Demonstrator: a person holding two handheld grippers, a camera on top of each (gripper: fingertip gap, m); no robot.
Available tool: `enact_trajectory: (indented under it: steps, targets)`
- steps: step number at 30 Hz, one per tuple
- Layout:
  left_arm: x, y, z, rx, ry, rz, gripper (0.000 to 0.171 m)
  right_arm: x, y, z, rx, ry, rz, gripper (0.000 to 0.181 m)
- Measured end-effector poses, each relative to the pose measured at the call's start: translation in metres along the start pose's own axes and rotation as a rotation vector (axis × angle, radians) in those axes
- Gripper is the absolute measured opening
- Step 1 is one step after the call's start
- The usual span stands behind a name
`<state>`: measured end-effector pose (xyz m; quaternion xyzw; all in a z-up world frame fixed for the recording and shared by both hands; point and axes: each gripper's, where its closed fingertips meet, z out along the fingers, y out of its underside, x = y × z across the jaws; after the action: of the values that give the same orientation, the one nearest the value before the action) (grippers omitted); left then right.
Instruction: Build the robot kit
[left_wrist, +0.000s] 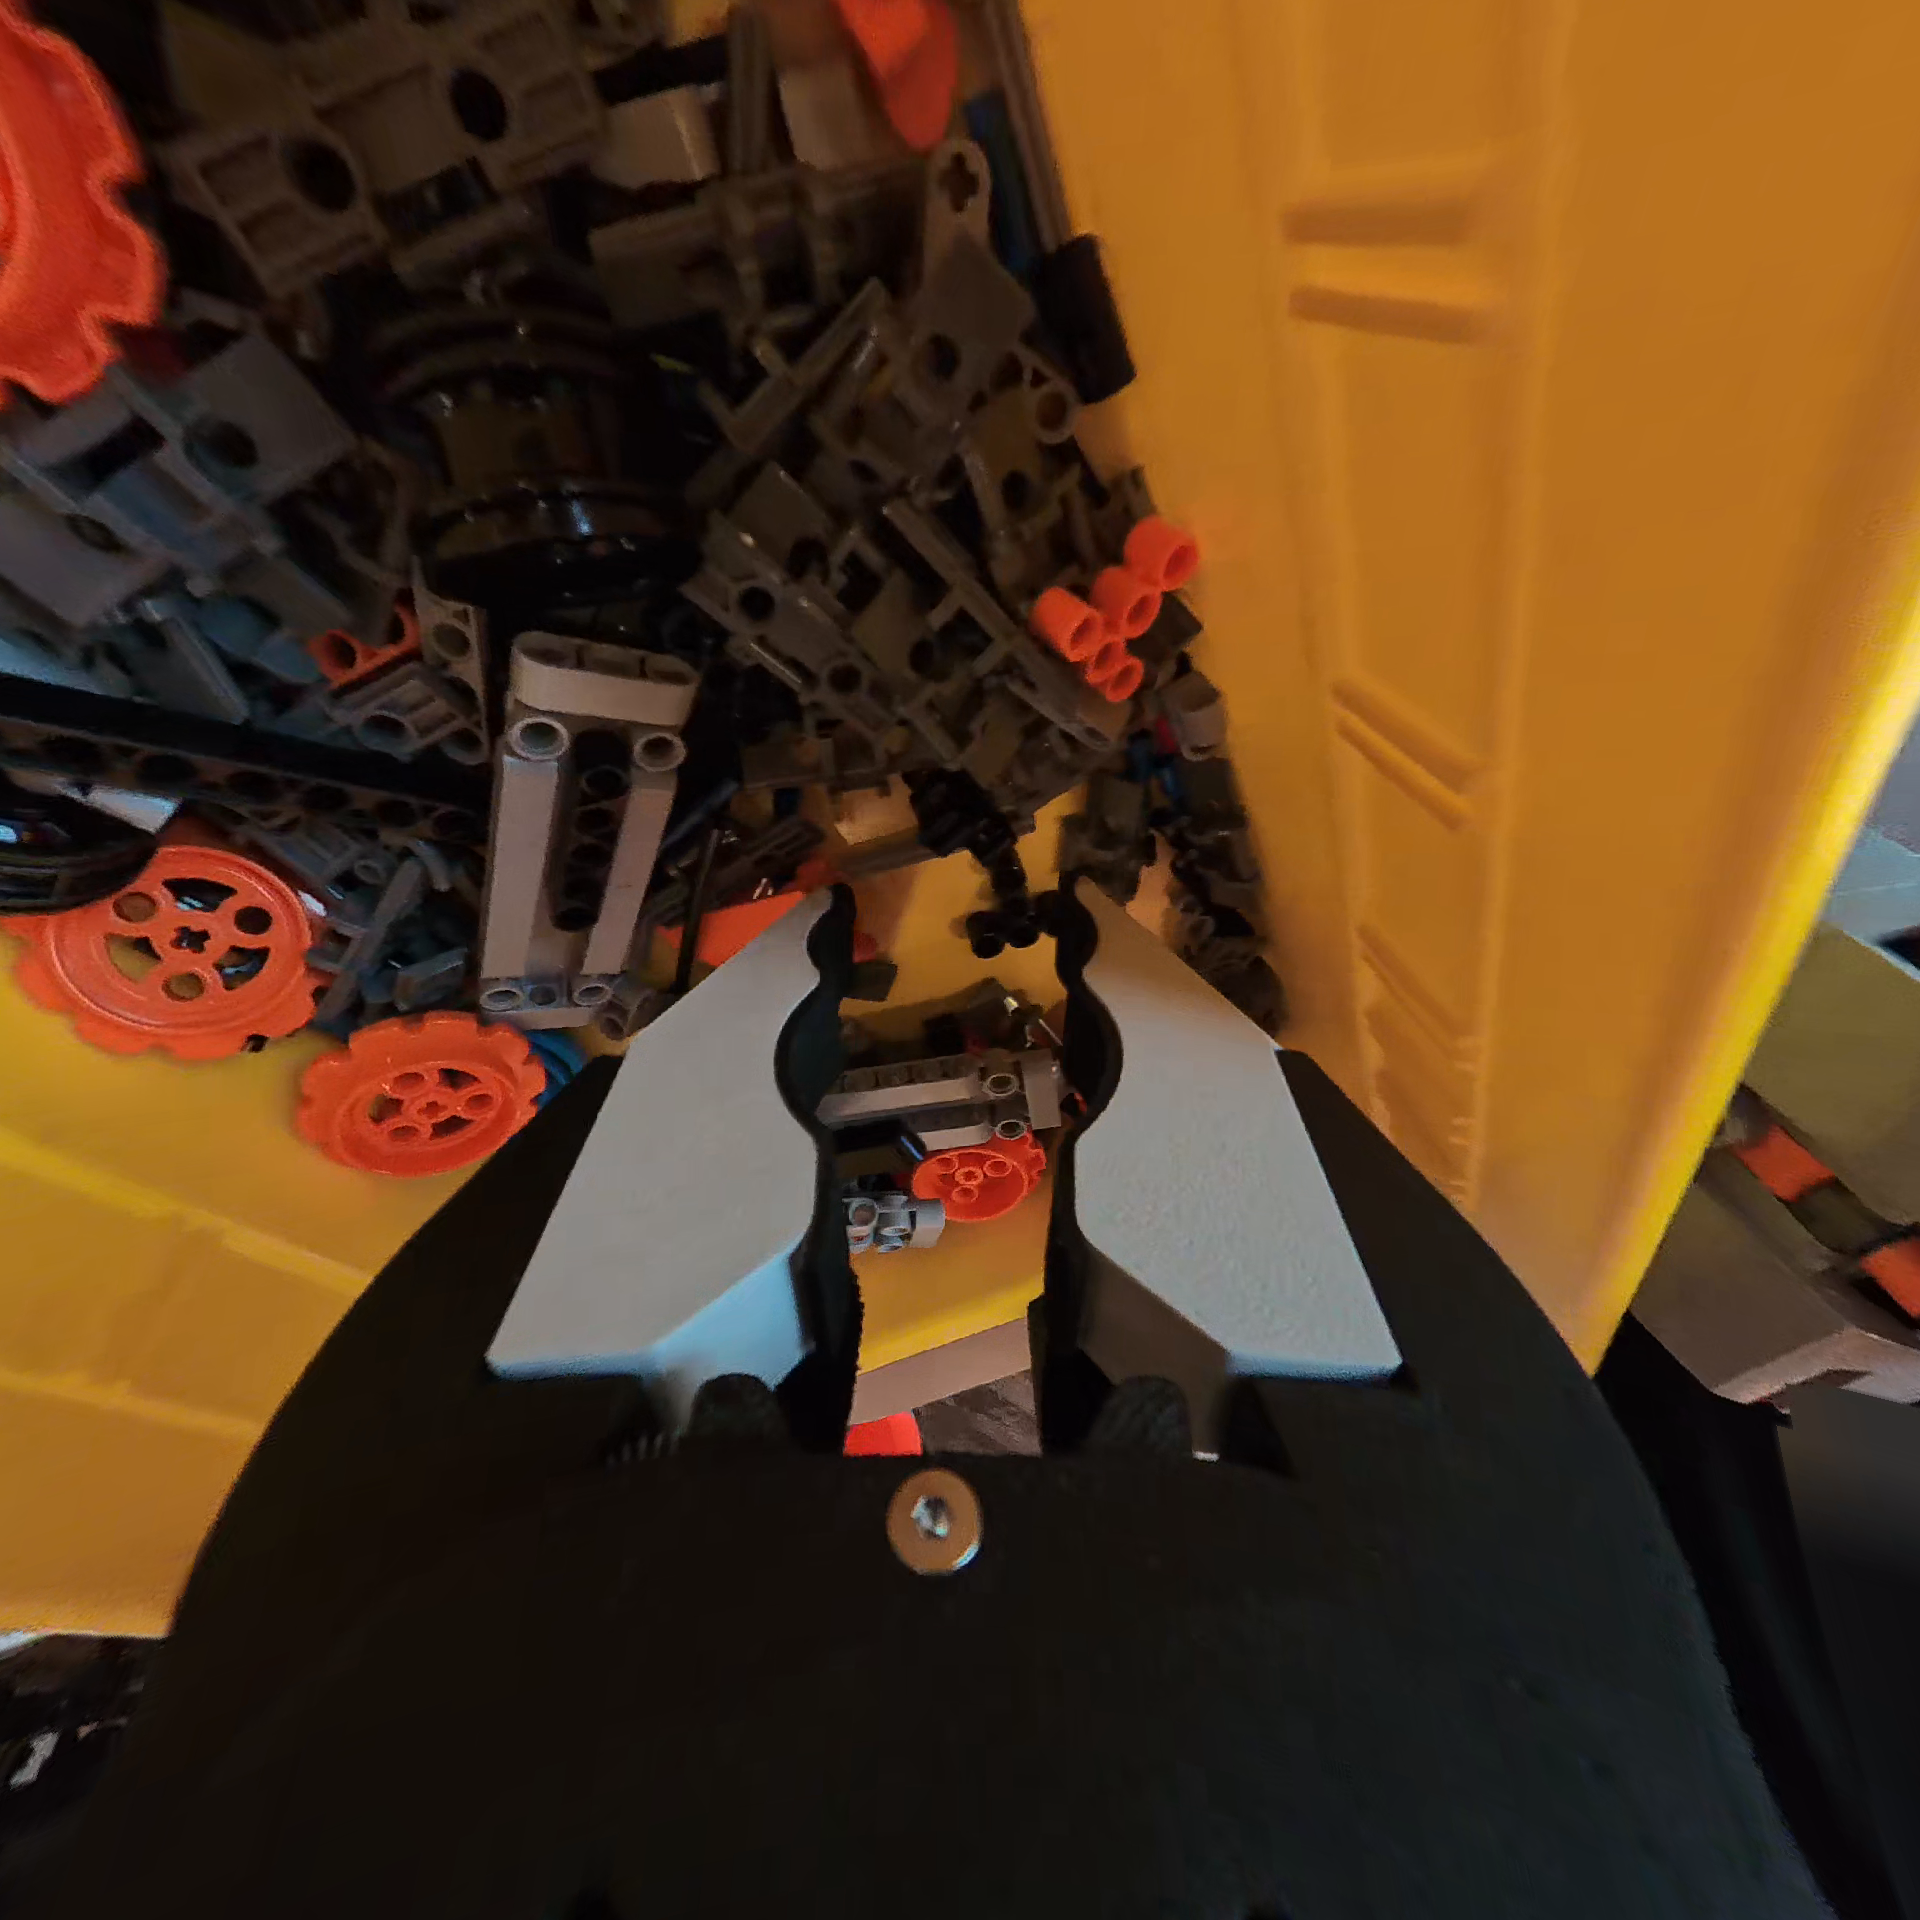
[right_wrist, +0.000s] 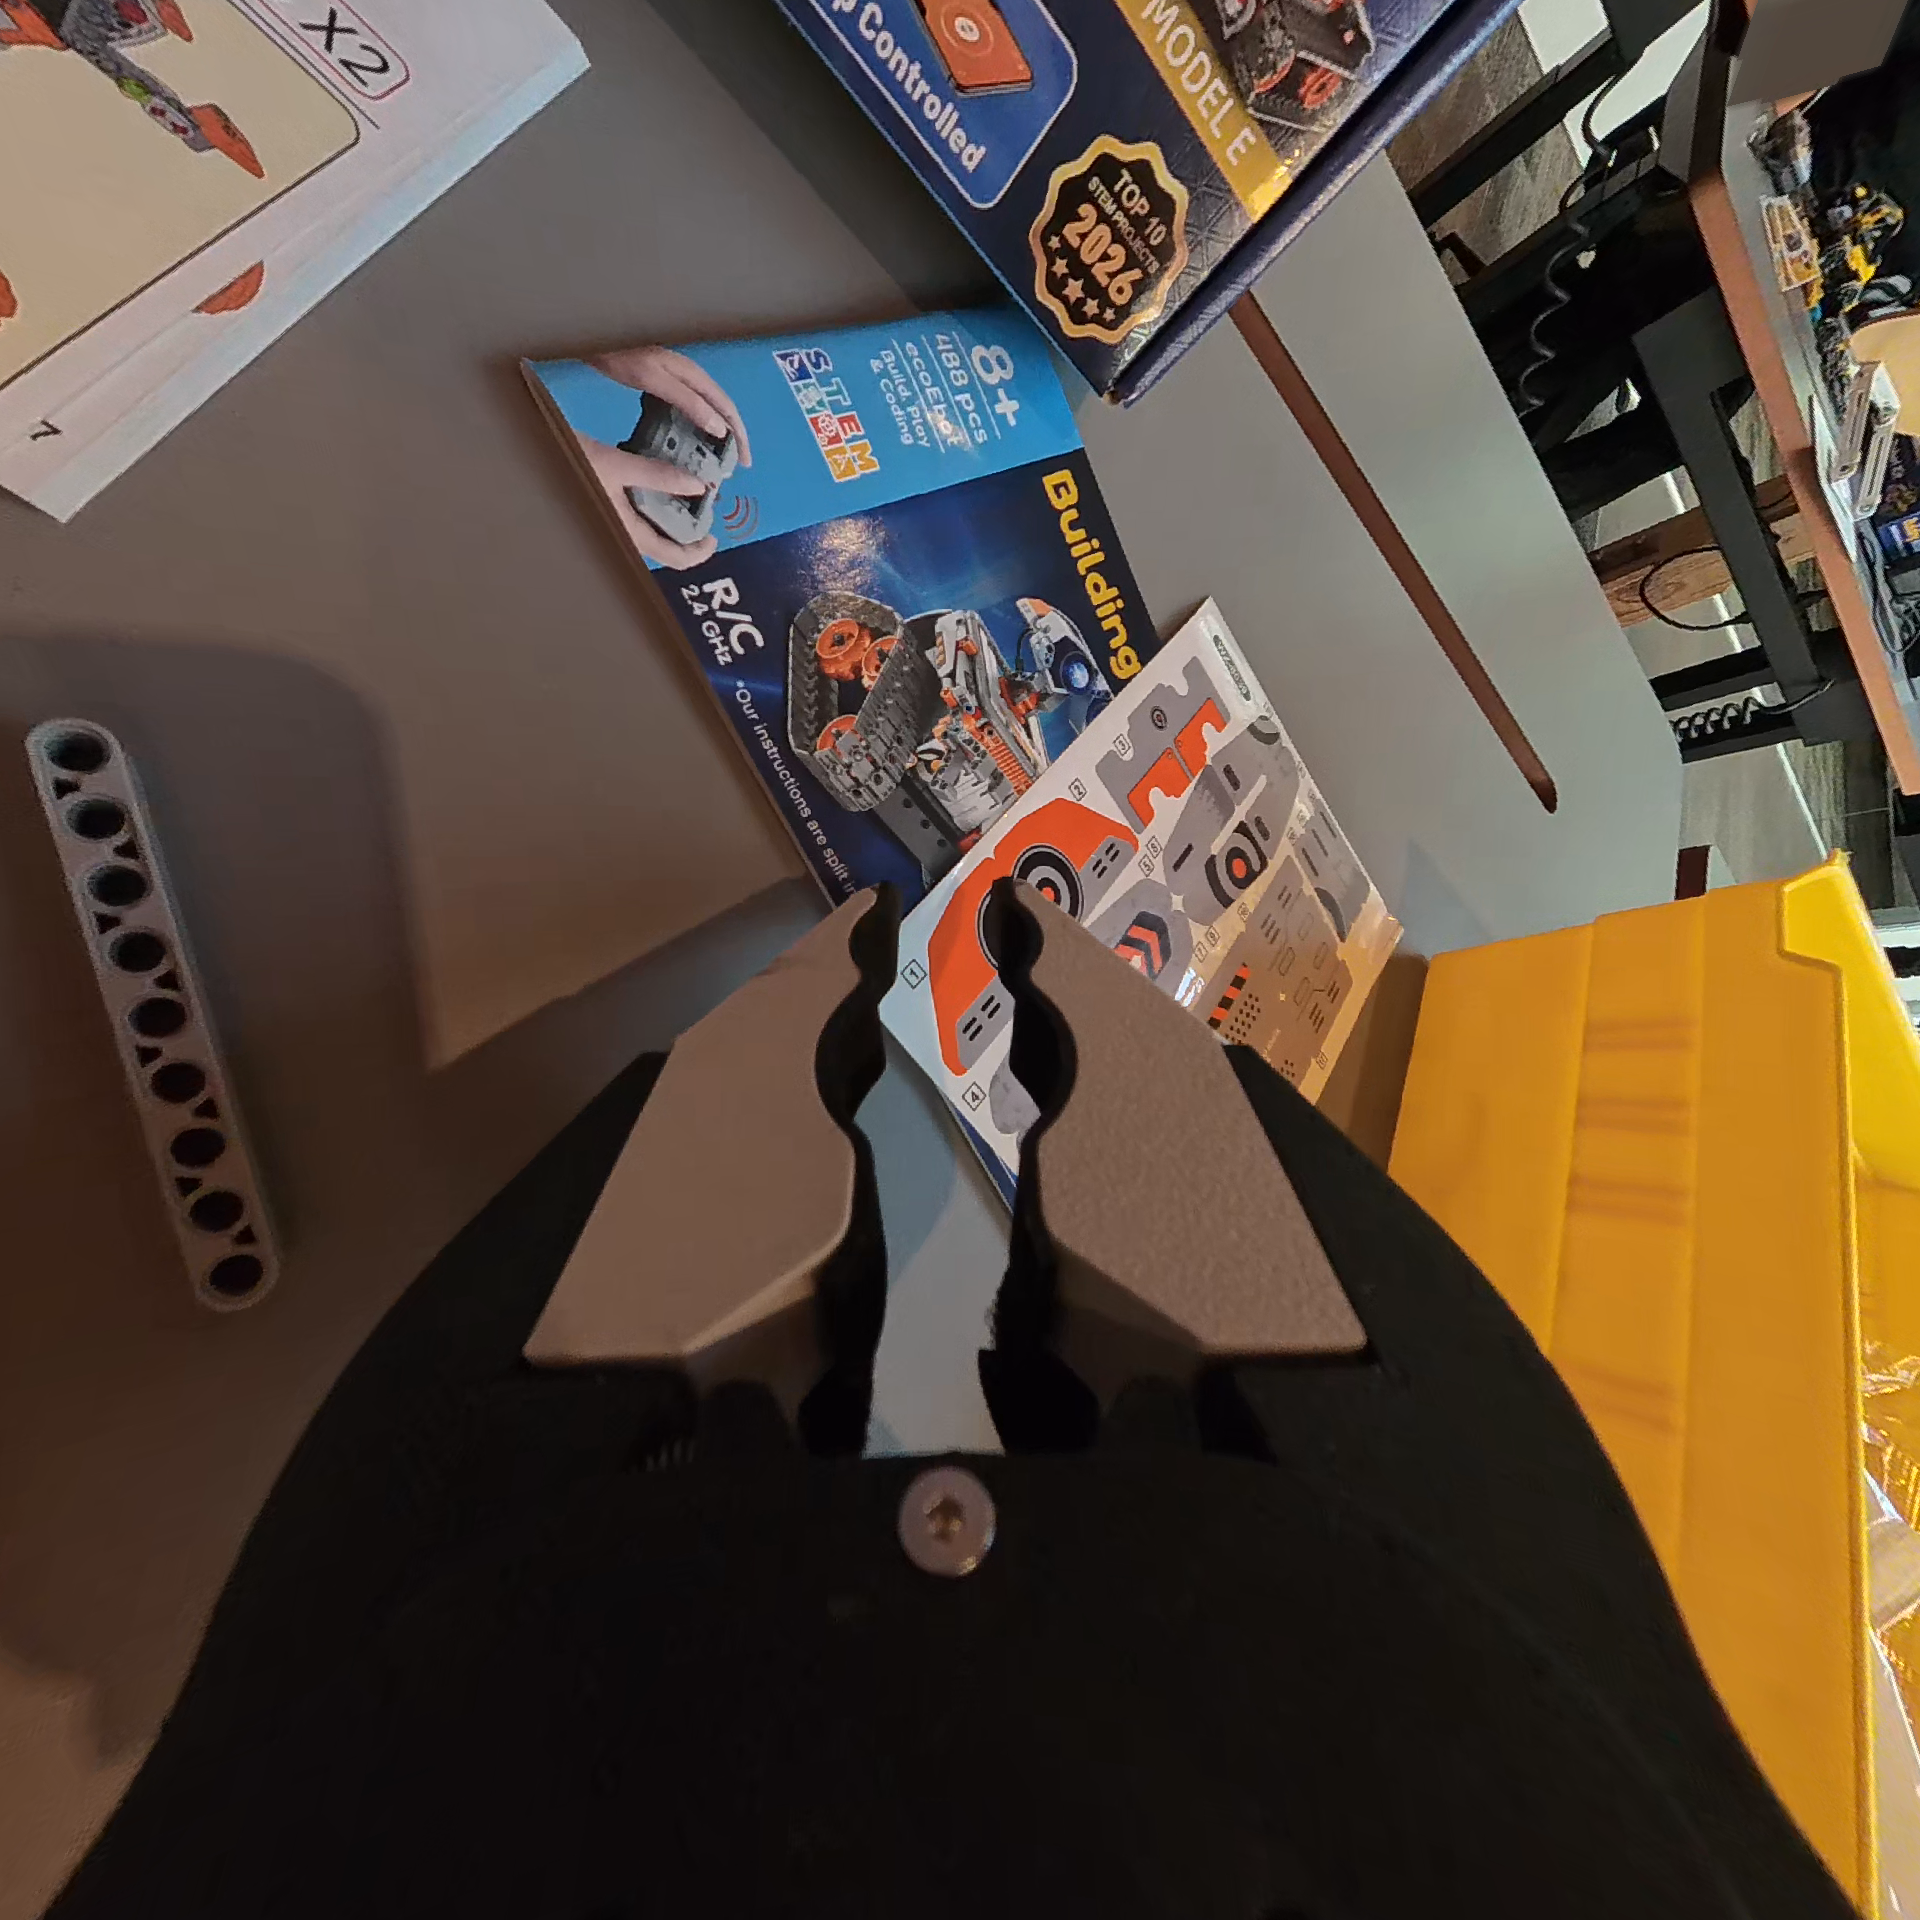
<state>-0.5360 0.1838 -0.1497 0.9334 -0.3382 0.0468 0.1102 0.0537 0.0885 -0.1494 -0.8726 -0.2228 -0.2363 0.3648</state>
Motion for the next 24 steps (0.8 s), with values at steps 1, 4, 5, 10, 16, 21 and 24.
enact_trajectory:
  steps: [1, 4, 5, 10, 16, 21, 24]
  targets:
    - [-0.002, 0.001, 0.001, -0.005, -0.001, -0.012, 0.036, 0.0, 0.0, 0.0, -0.001, -0.001, 0.001, 0.017]
    - [-0.006, 0.003, -0.001, 0.002, 0.001, -0.034, 0.036, 0.0, 0.001, 0.001, -0.004, -0.004, 0.003, 0.017]
    - [-0.007, 0.003, -0.002, 0.007, -0.001, -0.04, 0.036, 0.0, 0.001, 0.001, -0.004, -0.004, 0.003, 0.017]
    - [-0.01, 0.008, -0.007, 0.02, -0.004, -0.068, 0.037, 0.0, 0.001, 0.0, -0.002, -0.004, 0.001, 0.017]
    - [-0.008, 0.015, -0.008, 0.013, 0.003, -0.091, 0.038, -0.002, 0.001, 0.001, -0.001, -0.015, 0.003, 0.017]
    - [-0.007, 0.024, -0.01, -0.005, -0.009, -0.101, 0.043, -0.003, -0.001, 0.0, 0.003, -0.021, -0.001, 0.017]
    - [-0.006, 0.027, -0.013, -0.001, -0.017, -0.108, 0.044, -0.005, -0.001, 0.0, 0.003, -0.027, -0.002, 0.017]
